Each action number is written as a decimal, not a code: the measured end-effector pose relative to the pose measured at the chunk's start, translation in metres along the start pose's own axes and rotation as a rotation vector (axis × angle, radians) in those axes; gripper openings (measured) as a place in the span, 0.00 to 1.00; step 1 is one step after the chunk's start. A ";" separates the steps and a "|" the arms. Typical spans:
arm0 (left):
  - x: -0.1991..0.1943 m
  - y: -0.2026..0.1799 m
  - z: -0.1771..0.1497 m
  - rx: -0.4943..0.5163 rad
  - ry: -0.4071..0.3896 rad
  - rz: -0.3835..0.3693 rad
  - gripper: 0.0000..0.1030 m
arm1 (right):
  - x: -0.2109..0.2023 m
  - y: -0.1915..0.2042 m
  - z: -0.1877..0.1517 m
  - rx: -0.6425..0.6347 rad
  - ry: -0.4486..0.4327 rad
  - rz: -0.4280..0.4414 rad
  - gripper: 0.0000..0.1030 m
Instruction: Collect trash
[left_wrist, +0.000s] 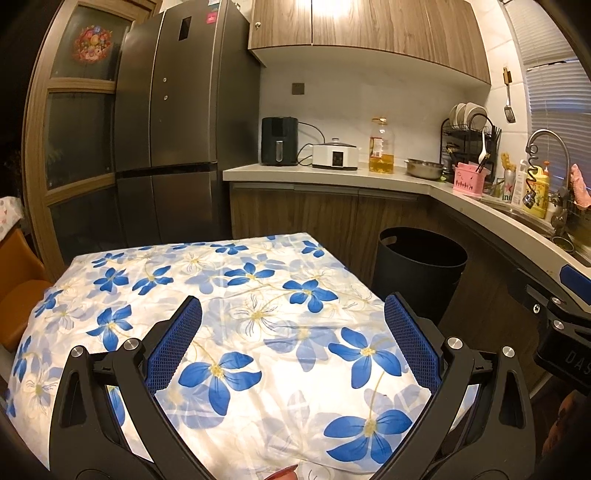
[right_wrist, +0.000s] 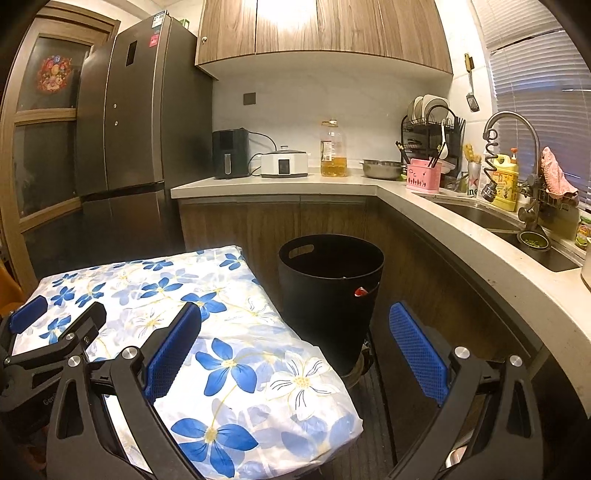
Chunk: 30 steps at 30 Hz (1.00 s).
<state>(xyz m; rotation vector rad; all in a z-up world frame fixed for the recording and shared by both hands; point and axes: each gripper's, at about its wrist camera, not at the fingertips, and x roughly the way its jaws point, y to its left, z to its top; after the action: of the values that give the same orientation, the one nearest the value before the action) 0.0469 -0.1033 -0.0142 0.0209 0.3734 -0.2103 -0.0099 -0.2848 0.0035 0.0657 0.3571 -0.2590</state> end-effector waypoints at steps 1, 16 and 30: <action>-0.001 0.000 0.000 0.000 -0.001 -0.002 0.95 | -0.002 0.000 0.000 -0.001 -0.005 -0.002 0.95; -0.009 0.001 0.001 0.001 -0.008 -0.010 0.95 | -0.011 0.007 0.001 -0.012 -0.016 0.000 0.95; -0.010 0.003 0.002 0.002 -0.008 -0.010 0.95 | -0.011 0.011 0.003 -0.020 -0.017 0.006 0.95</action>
<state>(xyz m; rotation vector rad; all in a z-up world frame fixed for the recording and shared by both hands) 0.0394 -0.0986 -0.0092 0.0199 0.3656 -0.2209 -0.0157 -0.2715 0.0102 0.0450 0.3429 -0.2502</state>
